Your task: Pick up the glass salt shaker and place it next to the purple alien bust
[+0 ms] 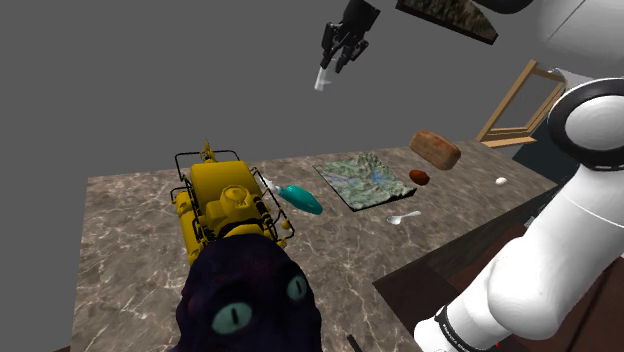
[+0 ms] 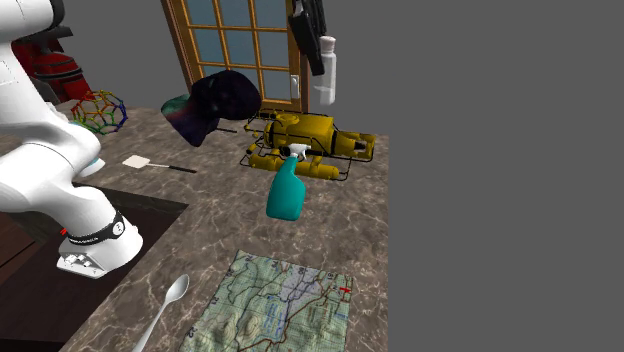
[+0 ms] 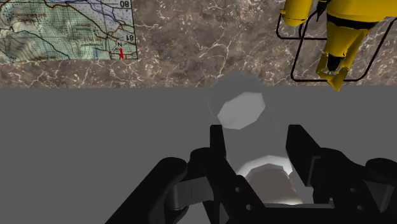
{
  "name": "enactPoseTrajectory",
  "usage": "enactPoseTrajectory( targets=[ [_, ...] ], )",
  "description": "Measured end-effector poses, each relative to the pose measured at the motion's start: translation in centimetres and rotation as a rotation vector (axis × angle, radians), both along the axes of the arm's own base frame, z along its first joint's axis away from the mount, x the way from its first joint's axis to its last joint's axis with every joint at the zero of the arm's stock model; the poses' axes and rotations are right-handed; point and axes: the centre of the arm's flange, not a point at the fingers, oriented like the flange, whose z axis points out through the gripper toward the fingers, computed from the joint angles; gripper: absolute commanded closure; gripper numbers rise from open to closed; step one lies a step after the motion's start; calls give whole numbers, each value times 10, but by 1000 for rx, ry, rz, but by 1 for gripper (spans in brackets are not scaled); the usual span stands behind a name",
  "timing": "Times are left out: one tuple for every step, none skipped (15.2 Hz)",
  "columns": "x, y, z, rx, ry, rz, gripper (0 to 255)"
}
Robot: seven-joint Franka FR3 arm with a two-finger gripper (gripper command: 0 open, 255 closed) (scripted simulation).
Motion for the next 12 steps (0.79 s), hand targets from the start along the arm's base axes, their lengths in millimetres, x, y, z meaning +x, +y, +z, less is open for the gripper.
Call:
enactPoseTrajectory(
  targets=[
    [-11,4,1,0,0,0,255],
    [-23,9,0,0,-1,0,255],
    [-34,14,4,1,-1,0,255],
    [-48,20,2,1,-1,0,255],
    [-57,29,3,1,-1,0,255],
    [-69,35,3,1,-1,0,255],
    [-81,41,5,1,-1,0,255],
    [-92,46,4,1,-1,0,255],
    [-104,55,4,0,0,1,255],
    [-115,62,4,0,0,1,255],
    [-126,67,2,0,0,1,255],
    [-138,71,1,0,0,0,255]
  ],
)
